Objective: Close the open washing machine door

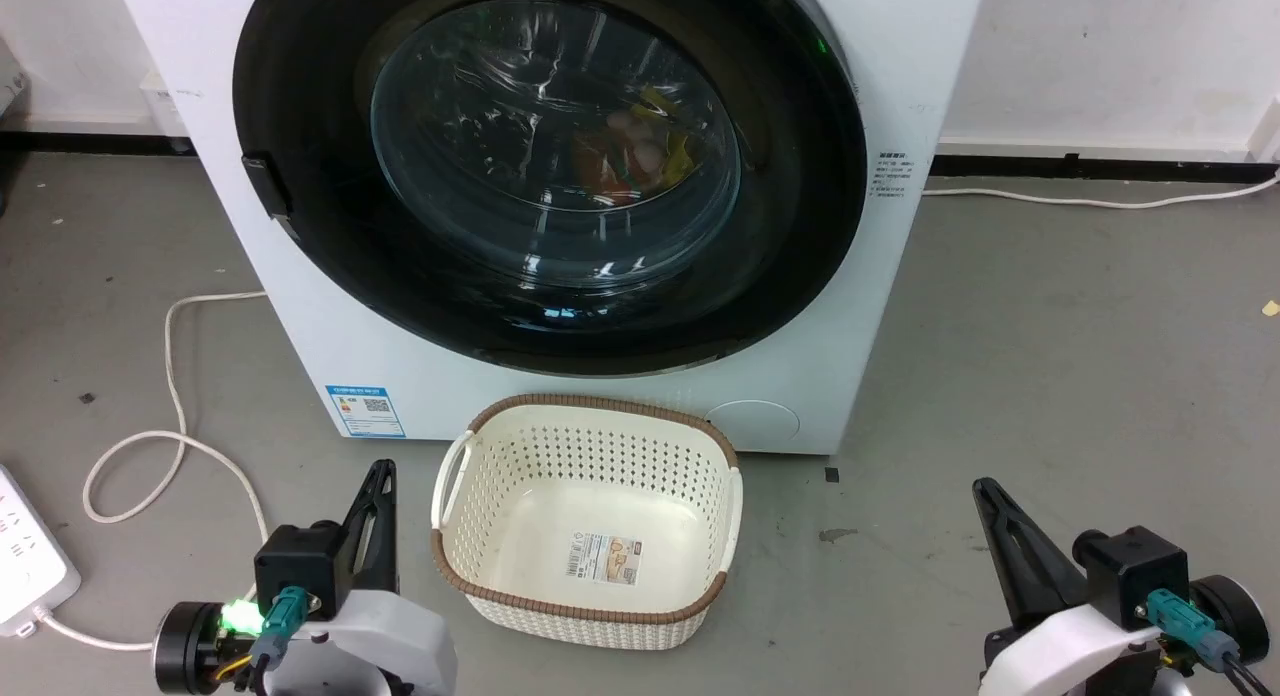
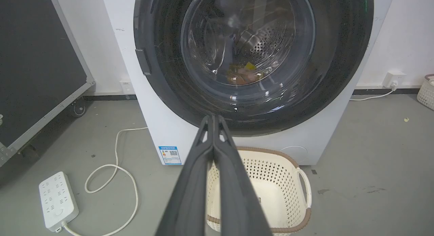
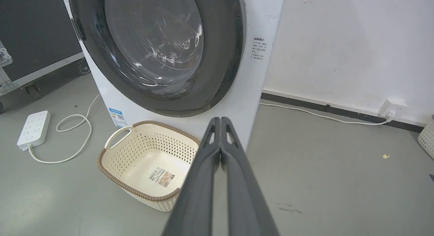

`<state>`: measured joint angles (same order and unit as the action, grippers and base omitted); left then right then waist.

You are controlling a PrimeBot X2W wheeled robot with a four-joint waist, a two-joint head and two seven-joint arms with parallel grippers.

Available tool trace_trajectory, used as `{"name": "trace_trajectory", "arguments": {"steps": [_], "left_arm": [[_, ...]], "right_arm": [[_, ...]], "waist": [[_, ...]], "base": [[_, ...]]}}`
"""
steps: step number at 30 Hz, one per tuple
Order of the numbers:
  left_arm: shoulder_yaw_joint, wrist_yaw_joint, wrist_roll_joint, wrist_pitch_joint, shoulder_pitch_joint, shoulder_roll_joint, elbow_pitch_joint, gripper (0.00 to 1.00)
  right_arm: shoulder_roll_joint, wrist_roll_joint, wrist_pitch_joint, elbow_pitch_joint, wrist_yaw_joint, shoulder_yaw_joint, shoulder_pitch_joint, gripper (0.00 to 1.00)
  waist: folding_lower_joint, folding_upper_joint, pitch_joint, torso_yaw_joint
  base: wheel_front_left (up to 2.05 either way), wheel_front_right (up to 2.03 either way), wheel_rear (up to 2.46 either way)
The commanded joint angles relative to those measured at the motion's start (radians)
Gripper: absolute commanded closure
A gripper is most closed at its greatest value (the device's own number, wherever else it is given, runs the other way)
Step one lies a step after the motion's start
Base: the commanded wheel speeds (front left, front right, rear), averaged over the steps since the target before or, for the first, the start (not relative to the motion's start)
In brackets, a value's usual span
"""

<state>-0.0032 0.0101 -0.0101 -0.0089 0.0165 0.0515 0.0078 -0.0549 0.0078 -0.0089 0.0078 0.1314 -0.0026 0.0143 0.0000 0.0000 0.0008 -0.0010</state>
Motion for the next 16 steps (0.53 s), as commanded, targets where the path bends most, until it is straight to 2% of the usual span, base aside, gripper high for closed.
{"name": "trace_trajectory", "arguments": {"steps": [1,16], "left_arm": [[0.003,-0.009,0.008,0.005,-0.016,-0.001,-0.006,1.00],[0.003,-0.010,0.010,0.009,-0.017,-0.001,-0.008,1.00]], "right_arm": [[0.005,-0.007,0.005,-0.007,-0.001,0.002,-0.014,1.00],[0.005,-0.008,0.009,-0.008,-0.001,0.003,-0.014,1.00]], "waist": [[0.0000,0.0000,0.000,0.000],[0.0000,0.0000,-0.001,0.001]], "base": [[0.00,0.00,0.00],[0.00,0.00,0.00]]}}
